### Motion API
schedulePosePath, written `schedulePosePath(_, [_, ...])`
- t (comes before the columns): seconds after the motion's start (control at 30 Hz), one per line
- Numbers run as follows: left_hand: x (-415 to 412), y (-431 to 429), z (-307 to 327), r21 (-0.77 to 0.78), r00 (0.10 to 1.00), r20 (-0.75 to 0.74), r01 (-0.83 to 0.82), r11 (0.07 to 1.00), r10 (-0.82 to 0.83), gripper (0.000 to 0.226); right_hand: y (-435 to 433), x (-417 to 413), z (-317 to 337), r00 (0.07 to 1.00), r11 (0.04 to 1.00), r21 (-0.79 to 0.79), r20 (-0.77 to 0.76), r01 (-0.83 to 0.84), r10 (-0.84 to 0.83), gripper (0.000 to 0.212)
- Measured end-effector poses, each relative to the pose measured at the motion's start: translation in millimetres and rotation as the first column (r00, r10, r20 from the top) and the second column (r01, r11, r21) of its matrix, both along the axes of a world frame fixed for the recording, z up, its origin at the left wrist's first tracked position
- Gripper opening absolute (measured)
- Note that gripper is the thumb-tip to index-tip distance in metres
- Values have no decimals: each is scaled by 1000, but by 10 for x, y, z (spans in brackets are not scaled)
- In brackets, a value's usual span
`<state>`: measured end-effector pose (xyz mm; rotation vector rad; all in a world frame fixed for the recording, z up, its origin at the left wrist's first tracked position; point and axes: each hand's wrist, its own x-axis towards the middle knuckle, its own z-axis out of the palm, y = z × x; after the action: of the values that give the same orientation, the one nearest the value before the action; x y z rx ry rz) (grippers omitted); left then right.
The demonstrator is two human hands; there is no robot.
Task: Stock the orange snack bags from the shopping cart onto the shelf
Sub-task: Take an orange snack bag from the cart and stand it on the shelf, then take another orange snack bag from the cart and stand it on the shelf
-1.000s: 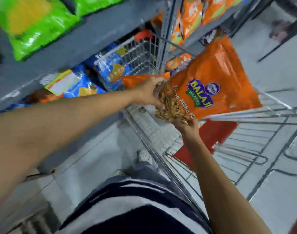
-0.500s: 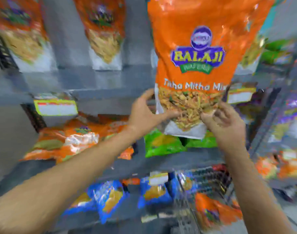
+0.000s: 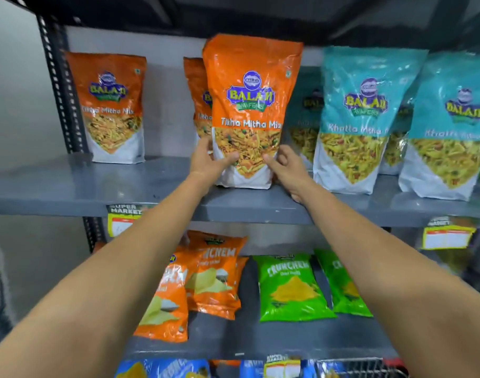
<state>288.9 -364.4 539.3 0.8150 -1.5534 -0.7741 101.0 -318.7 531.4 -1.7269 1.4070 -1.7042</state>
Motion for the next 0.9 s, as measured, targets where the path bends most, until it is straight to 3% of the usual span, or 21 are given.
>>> schedulePosePath(0.1, [-22,-79,-25,-10,999,50,13,1000,-12,64,-74,5,-5,999,998,27,-4,48,-48,6])
schedulePosePath(0.17, [-24,-62,-26,1,994,101,-42,999,41,71,-31,68,-1,993,994,0,-48,105,-105,23])
schedulePosePath(0.23, [-16,23,-14,-51,972,162,-164,985,170,79,69,110,16,957,961,-95,-108,259,-268,24])
schedulePosePath(0.3, [9,179,6,-258,929,190,-266,929,318,72,275,158,70,861,841,-304,-108,448,-498,22])
schedulePosePath(0.4, [-19,527,-58,-540,909,169,-239,807,382,47,675,161,-84,725,630,-513,-22,583,-688,24])
schedulePosePath(0.5, [-231,973,-466,-575,961,50,-194,795,270,43,1219,19,-713,602,520,-440,60,732,-796,28])
schedulePosePath(0.57, [-468,1336,-959,-552,980,45,-139,822,196,42,1654,-145,-1360,534,504,-246,68,828,-843,30])
schedulePosePath(0.63, [-739,1740,-1555,-424,992,102,-21,905,71,43,2114,-269,-2101,511,515,50,77,856,-856,32])
schedulePosePath(0.73, [-1233,2349,-2479,-15,959,208,200,980,-193,49,2757,-414,-3046,434,450,405,136,796,-891,34])
schedulePosePath(0.8, [-1593,2673,-3010,310,916,211,267,913,-340,55,3070,-551,-3444,345,365,551,145,750,-927,35])
schedulePosePath(0.9, [-2082,2995,-3628,675,875,200,202,709,-440,69,3382,-802,-3953,252,259,698,116,667,-961,33])
